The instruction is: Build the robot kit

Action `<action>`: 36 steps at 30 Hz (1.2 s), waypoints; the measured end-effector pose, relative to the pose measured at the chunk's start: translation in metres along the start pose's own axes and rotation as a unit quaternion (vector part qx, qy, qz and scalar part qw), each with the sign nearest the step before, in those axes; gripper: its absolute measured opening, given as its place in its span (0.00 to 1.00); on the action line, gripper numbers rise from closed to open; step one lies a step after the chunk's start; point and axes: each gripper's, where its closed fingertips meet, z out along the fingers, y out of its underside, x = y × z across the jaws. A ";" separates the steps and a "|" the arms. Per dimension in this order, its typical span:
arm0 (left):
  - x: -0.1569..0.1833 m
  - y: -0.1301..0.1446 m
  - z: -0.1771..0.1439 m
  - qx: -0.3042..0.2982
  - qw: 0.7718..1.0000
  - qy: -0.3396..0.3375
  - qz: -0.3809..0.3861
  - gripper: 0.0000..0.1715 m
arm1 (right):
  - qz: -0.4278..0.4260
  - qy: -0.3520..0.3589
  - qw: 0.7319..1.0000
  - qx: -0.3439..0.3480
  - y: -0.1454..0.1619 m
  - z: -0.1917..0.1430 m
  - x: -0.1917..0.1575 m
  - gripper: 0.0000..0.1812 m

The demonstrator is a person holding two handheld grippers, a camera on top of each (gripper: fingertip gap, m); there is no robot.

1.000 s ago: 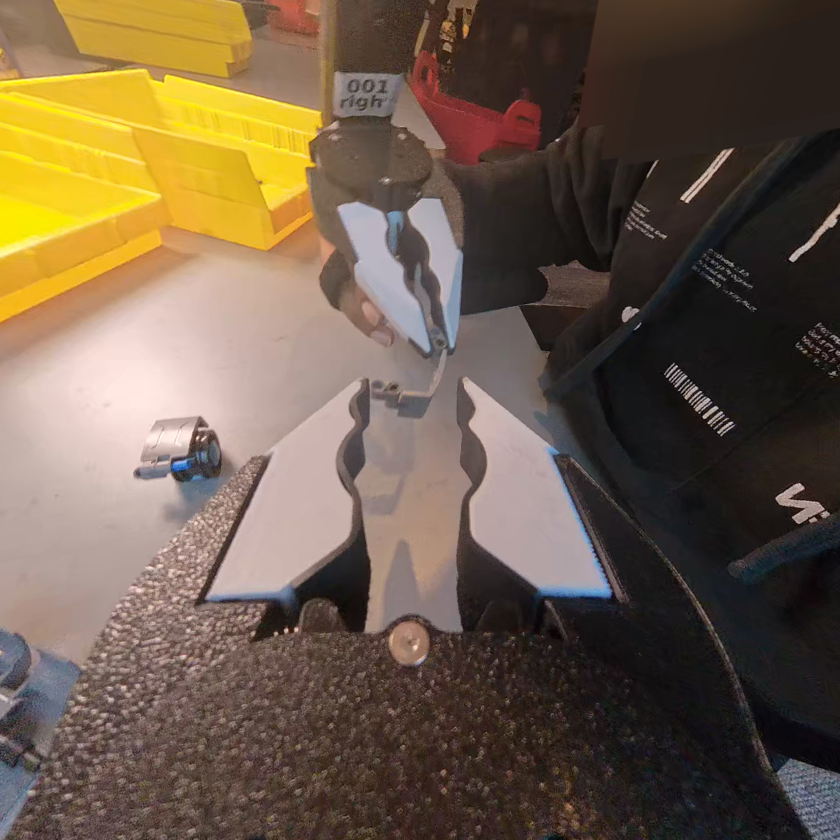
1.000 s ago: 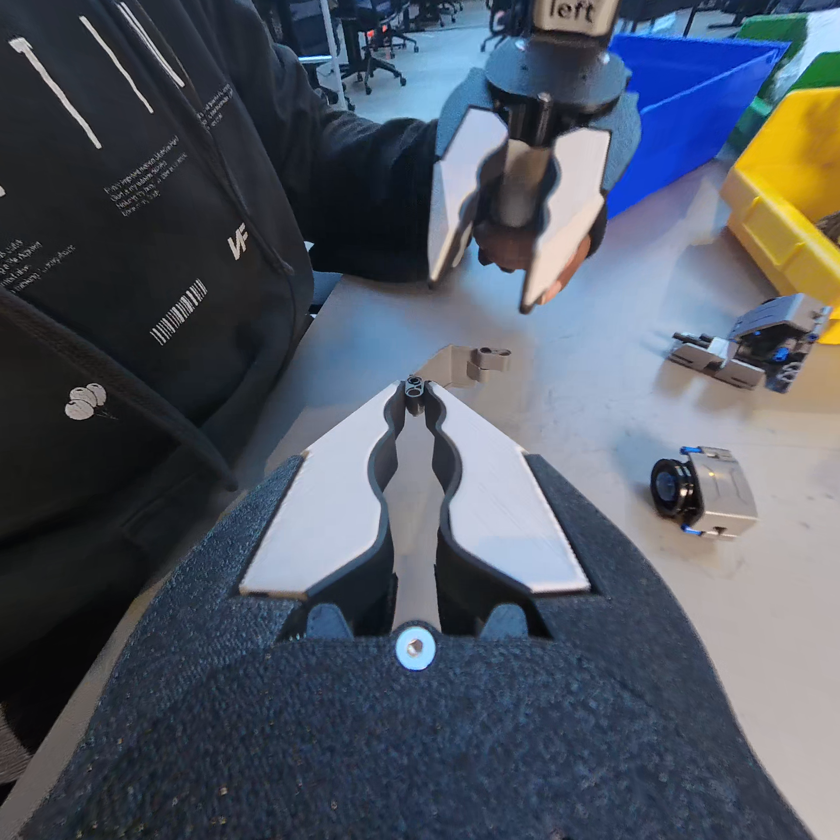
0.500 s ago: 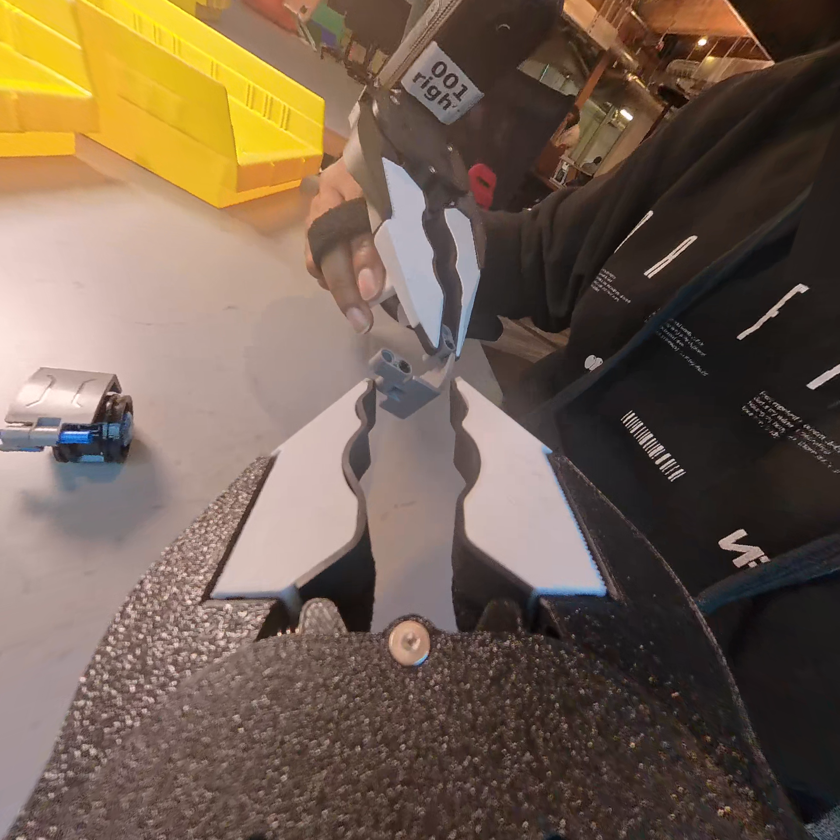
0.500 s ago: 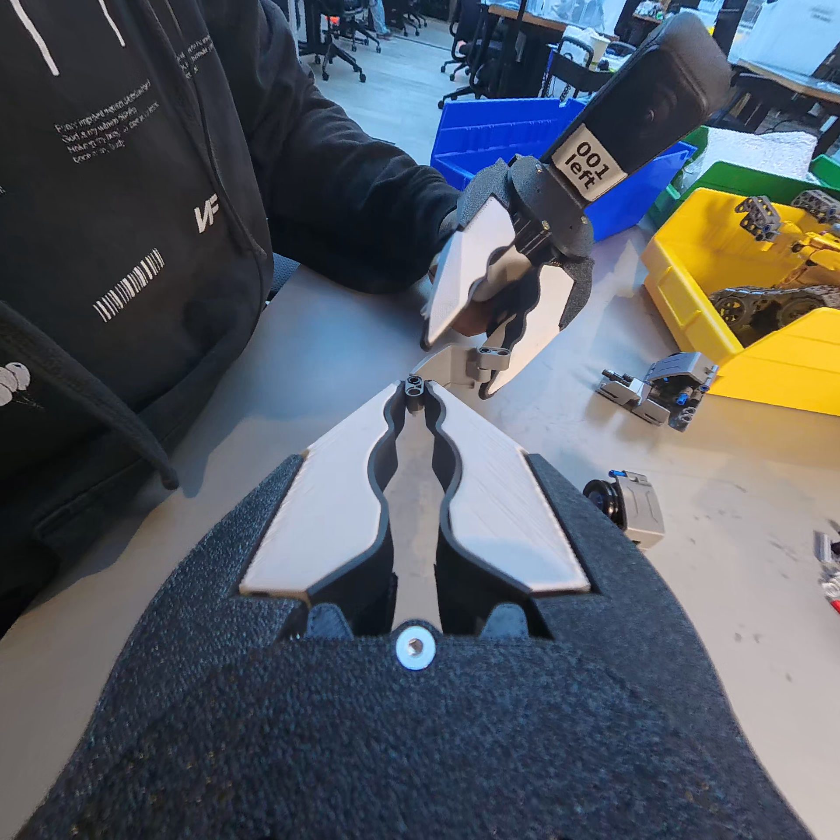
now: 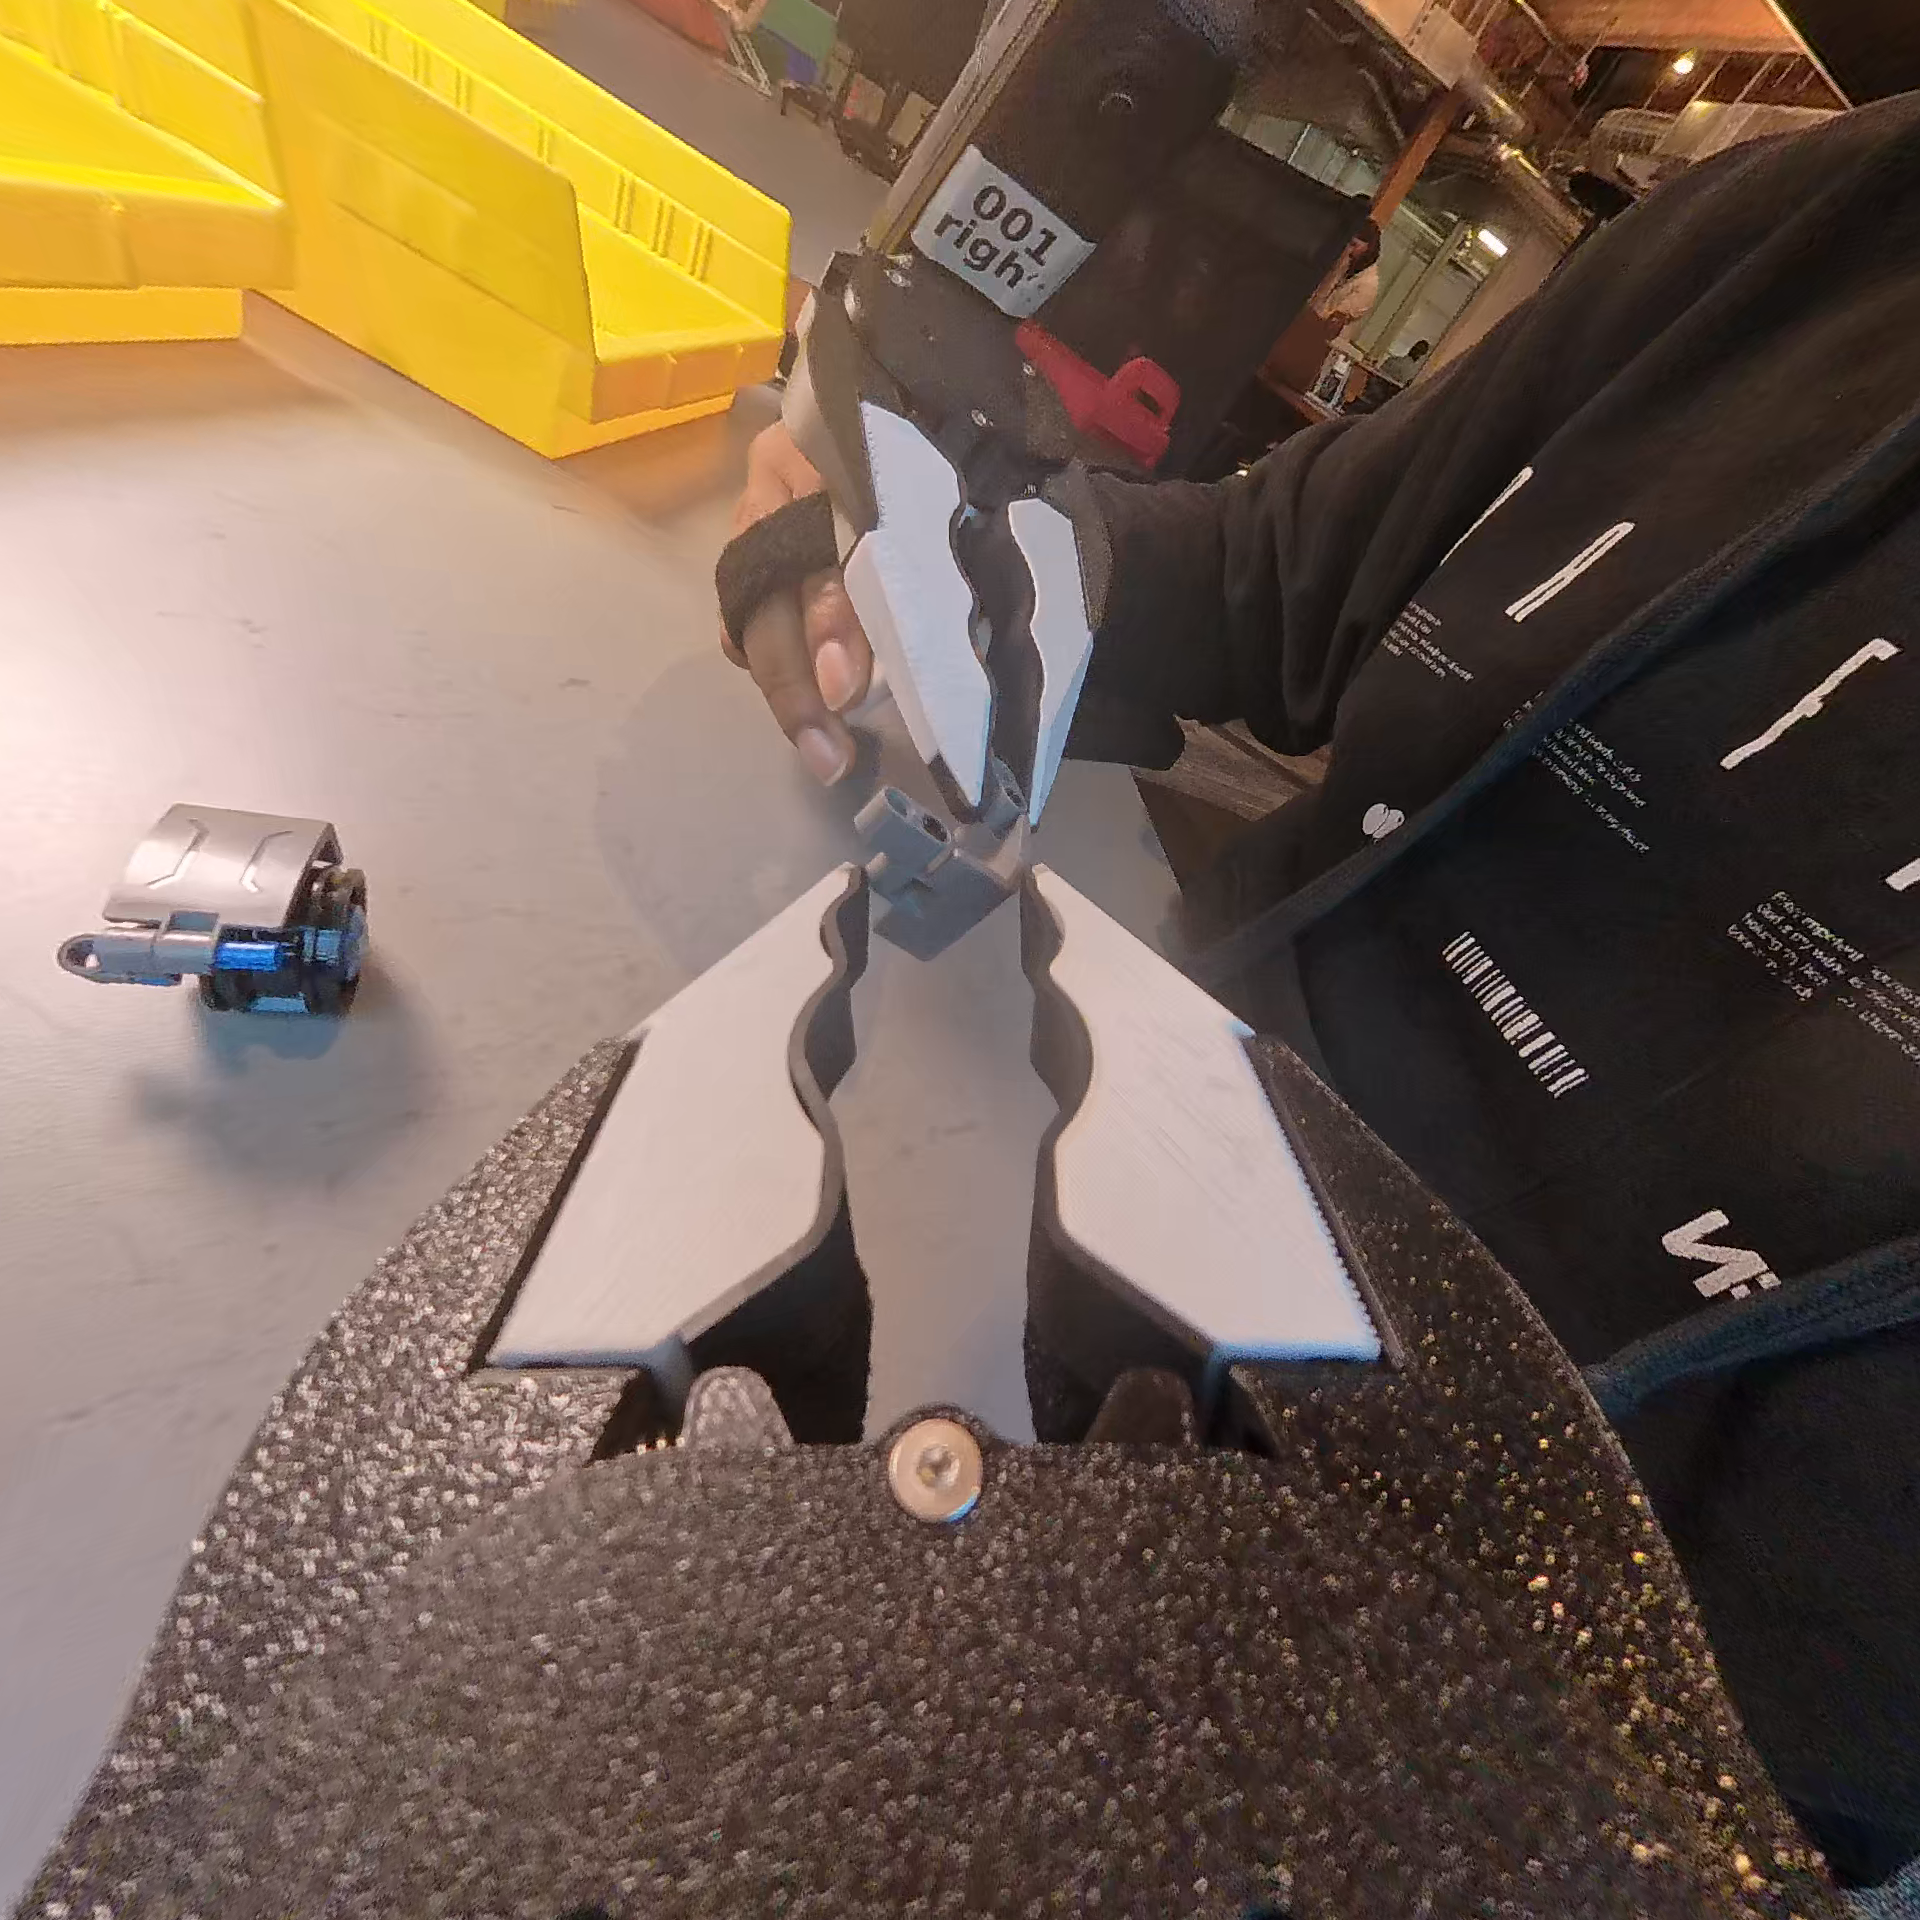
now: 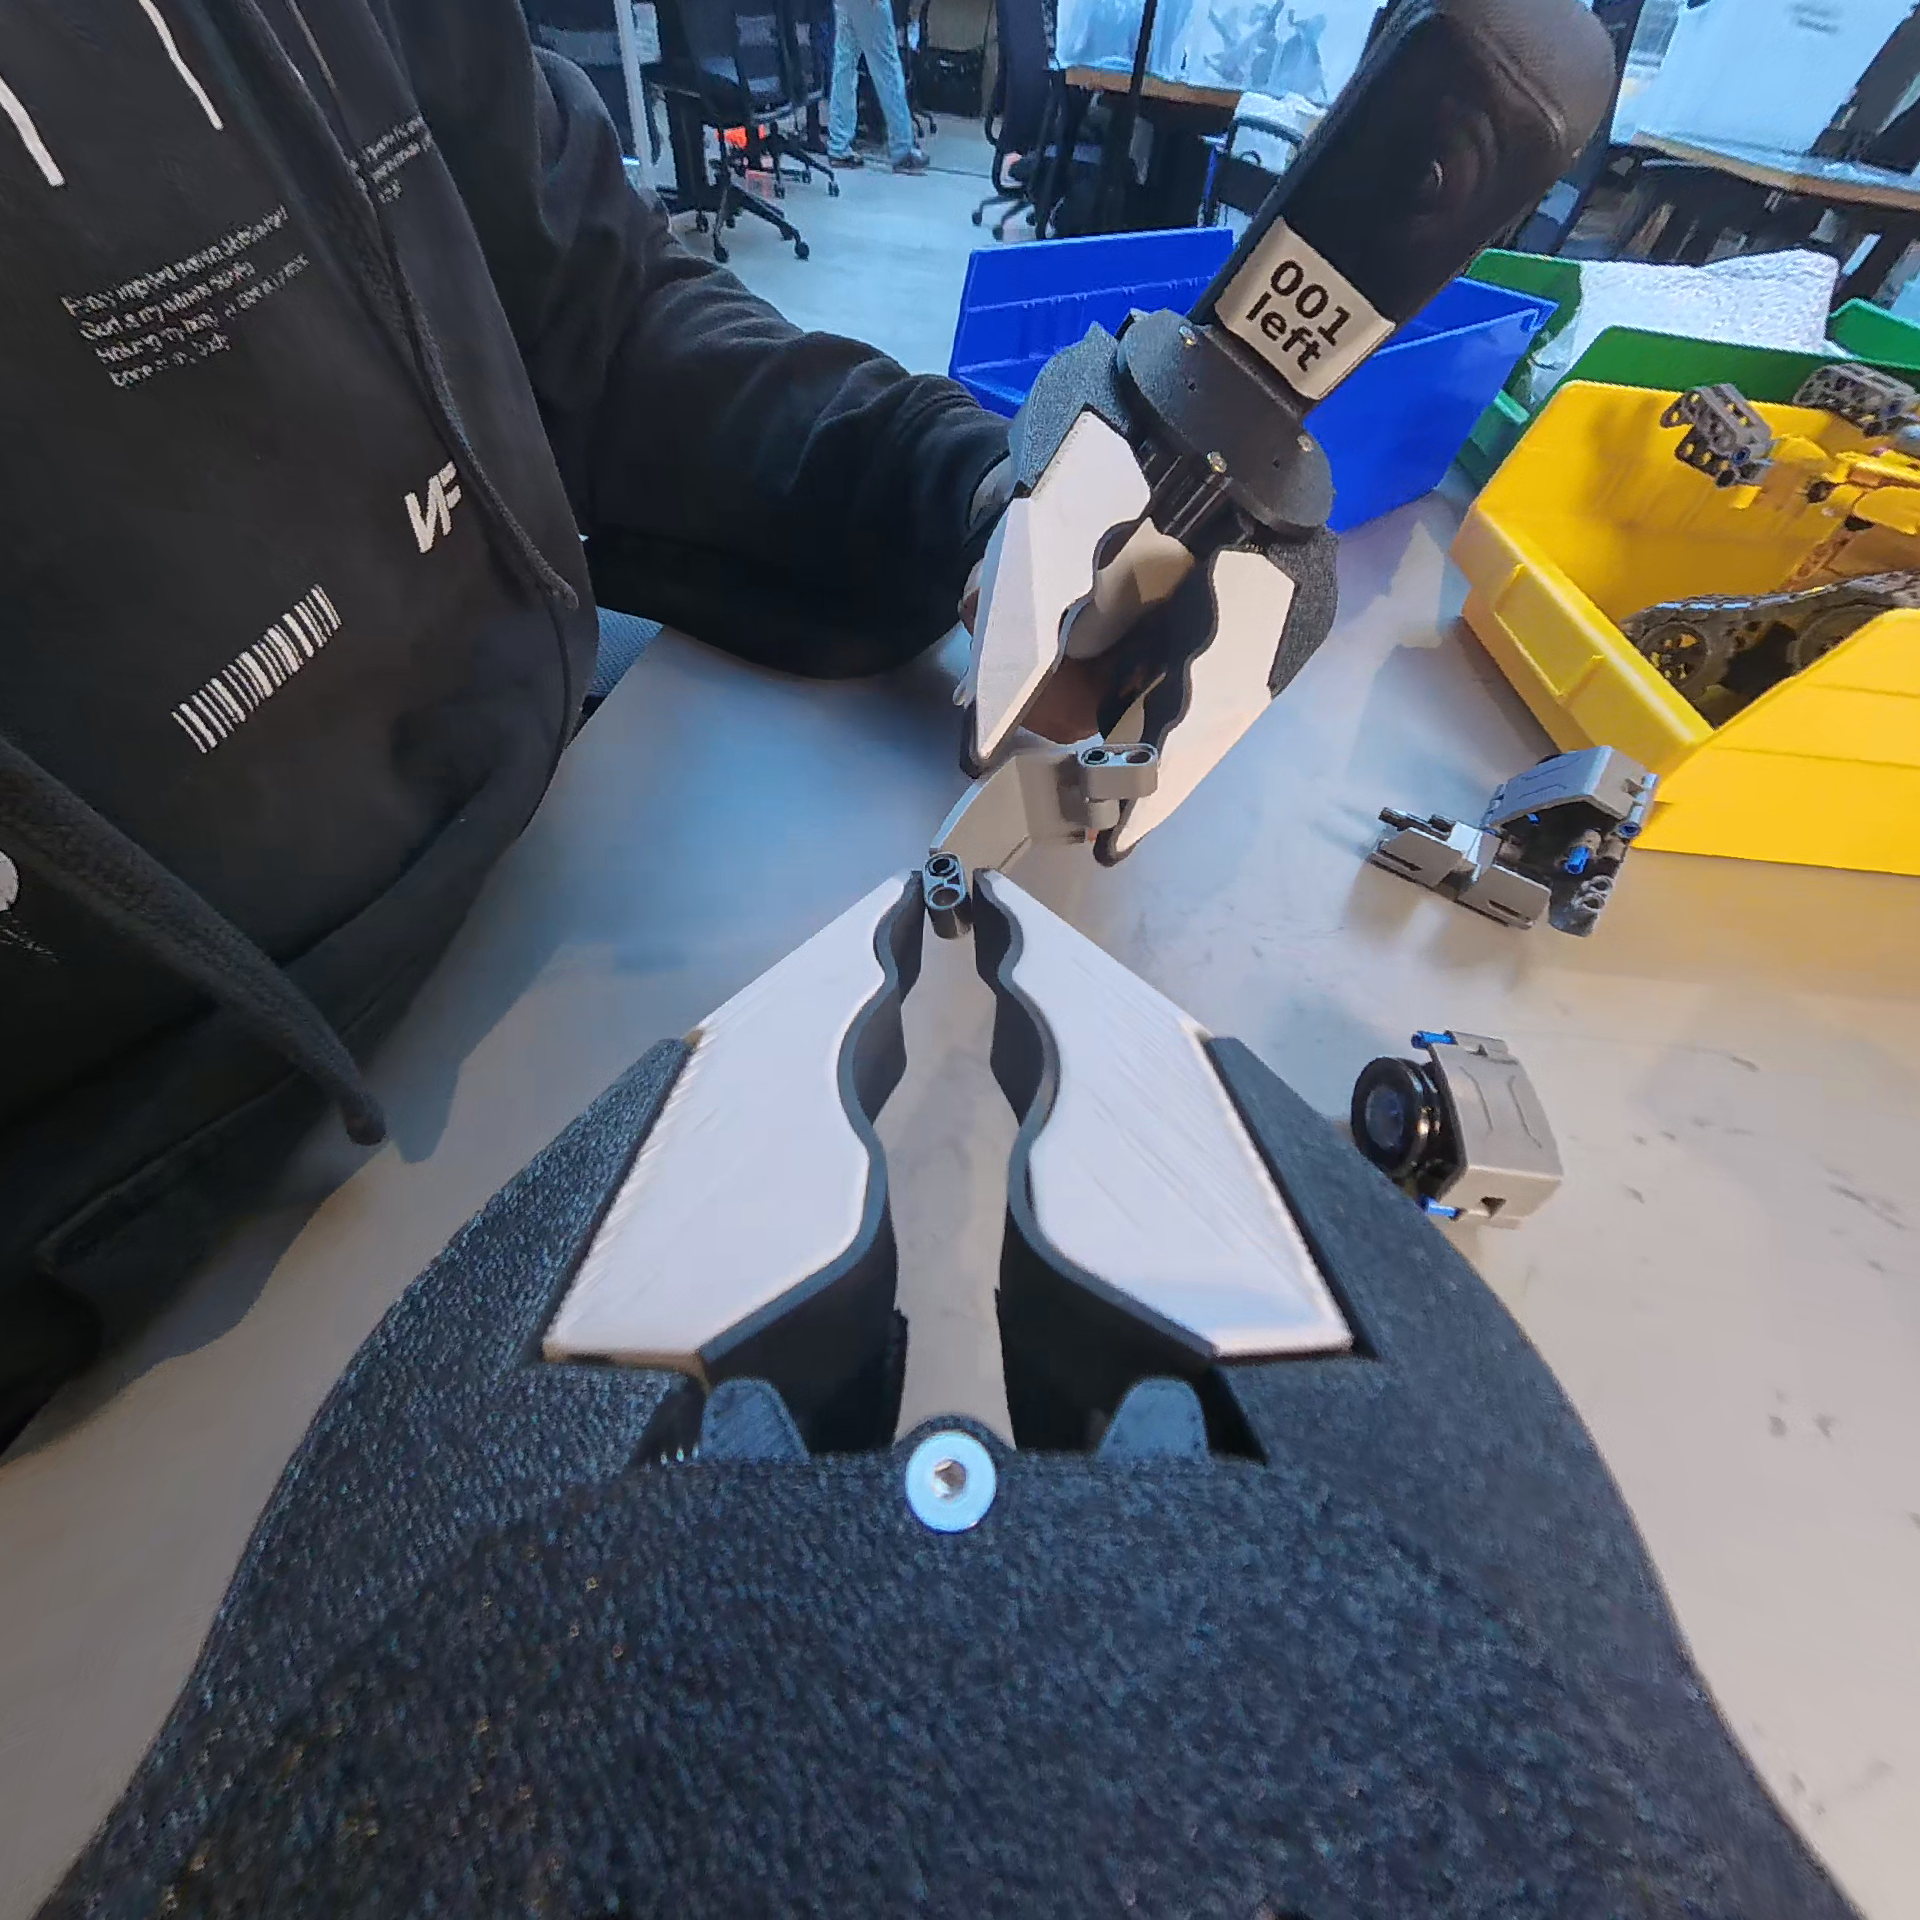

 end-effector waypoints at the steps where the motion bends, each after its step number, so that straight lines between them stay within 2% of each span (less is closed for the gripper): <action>1: -0.001 0.000 0.000 0.000 1.000 -0.001 0.000 0.17 | 0.001 0.001 1.000 0.000 0.001 0.000 0.001 0.04; 28: -0.013 0.009 0.000 -0.028 0.999 -0.040 0.000 0.16 | 0.031 0.010 0.999 -0.016 0.018 0.000 0.009 0.05; 32: -0.025 0.008 -0.009 -0.038 0.995 -0.091 0.032 0.16 | 0.037 0.019 0.998 -0.044 0.027 0.001 0.013 0.04; 36: -0.023 -0.001 -0.014 -0.042 0.987 -0.124 0.096 0.16 | 0.041 0.031 0.991 -0.122 0.052 0.004 0.016 0.03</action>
